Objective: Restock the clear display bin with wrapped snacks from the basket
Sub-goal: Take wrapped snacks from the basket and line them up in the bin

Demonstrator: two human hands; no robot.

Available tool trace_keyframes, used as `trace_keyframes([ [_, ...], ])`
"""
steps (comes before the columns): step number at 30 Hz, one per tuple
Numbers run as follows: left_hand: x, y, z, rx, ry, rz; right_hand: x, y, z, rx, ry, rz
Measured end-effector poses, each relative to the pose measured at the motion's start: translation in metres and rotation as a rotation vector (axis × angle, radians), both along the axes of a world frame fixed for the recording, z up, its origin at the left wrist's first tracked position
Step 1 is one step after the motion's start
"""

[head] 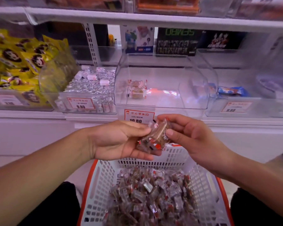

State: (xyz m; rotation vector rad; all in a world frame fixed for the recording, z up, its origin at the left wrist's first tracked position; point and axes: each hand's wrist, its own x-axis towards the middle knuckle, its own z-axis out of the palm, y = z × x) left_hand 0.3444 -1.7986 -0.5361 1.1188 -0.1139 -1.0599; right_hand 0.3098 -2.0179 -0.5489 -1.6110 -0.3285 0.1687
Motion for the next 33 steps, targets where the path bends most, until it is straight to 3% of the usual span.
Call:
trace_keyframes([
  [11, -0.006, -0.005, -0.006, -0.007, -0.045, 0.051, 0.003, 0.0, -0.006, -0.144, -0.031, 0.183],
  [19, 0.012, 0.002, 0.024, 0.092, -0.199, -0.058, 0.031, -0.011, 0.055, -0.355, -0.059, 0.418],
  [24, 0.042, 0.013, 0.053, -0.001, -0.267, 0.159, 0.084, 0.001, 0.091, -0.347, -0.108, 0.341],
  [26, 0.059, 0.026, 0.057, 0.144, -0.484, 0.453, 0.115, 0.008, 0.091, -0.246, -0.047, 0.182],
  [29, 0.077, 0.051, 0.048, 0.774, -1.172, 0.819, 0.161, 0.02, 0.073, -0.285, 0.011, -0.093],
  [31, 0.083, 0.06, 0.038, 1.015, -1.275, 0.701, 0.185, 0.032, 0.053, -0.467, 0.041, -0.159],
  [33, 0.086, 0.056, 0.027, 1.02, -1.159, 0.503, 0.198, 0.048, 0.03, -0.664, 0.034, -0.111],
])
